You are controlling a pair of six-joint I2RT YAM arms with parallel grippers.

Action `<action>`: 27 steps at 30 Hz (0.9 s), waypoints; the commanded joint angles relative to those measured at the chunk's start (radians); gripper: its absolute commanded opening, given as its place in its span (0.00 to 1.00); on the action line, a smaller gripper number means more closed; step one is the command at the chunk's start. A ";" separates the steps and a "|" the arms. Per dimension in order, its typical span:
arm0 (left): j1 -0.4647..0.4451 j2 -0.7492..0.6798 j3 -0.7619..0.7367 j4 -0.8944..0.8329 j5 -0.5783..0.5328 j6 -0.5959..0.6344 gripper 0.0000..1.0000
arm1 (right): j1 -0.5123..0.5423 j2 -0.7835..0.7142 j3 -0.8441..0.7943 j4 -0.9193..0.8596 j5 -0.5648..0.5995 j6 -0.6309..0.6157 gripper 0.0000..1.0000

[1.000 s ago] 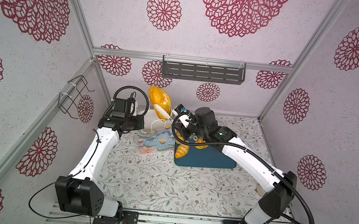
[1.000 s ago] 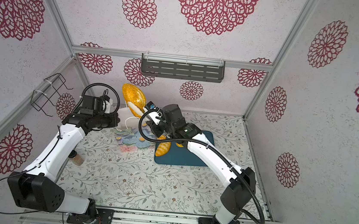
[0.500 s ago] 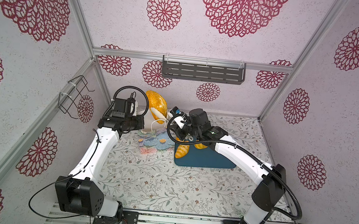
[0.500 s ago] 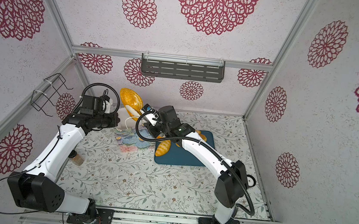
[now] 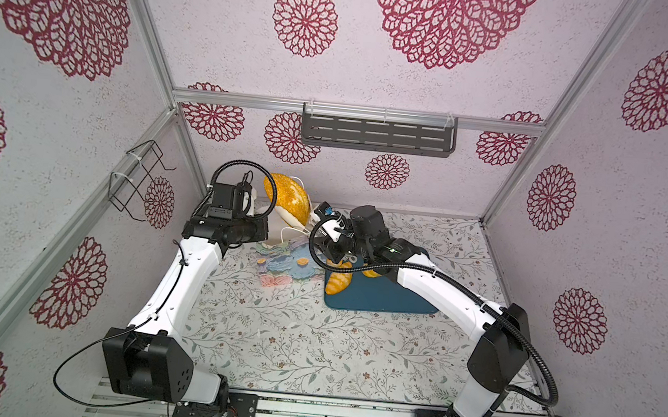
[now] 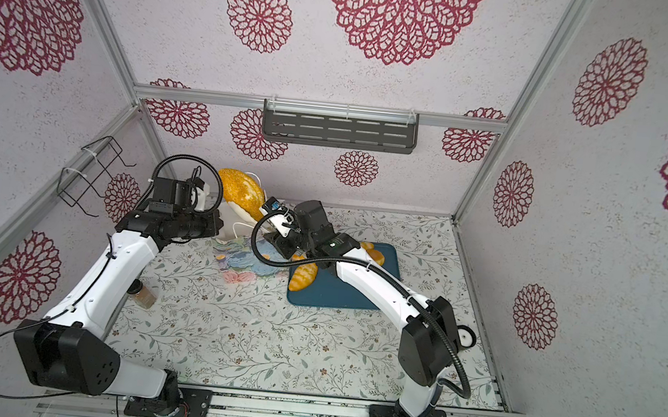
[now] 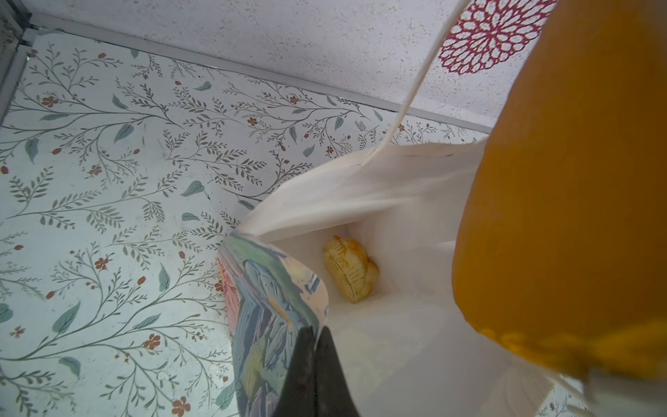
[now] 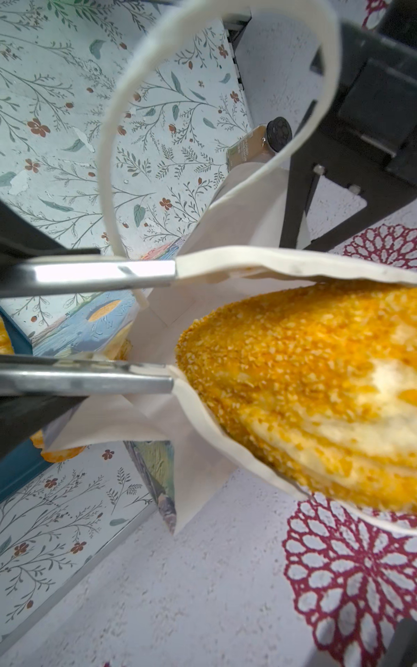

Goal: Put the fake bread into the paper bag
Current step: 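Lower the loaf into the bag and open the tongs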

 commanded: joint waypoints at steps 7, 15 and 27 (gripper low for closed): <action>-0.002 -0.022 -0.003 0.009 0.010 0.004 0.00 | 0.005 -0.090 -0.003 0.106 0.016 0.004 0.56; -0.003 -0.026 -0.004 0.009 0.010 0.003 0.00 | 0.005 -0.108 -0.016 0.109 0.026 0.008 0.58; -0.003 -0.028 -0.003 0.010 0.008 0.000 0.00 | 0.004 -0.118 0.088 -0.021 0.098 0.062 0.58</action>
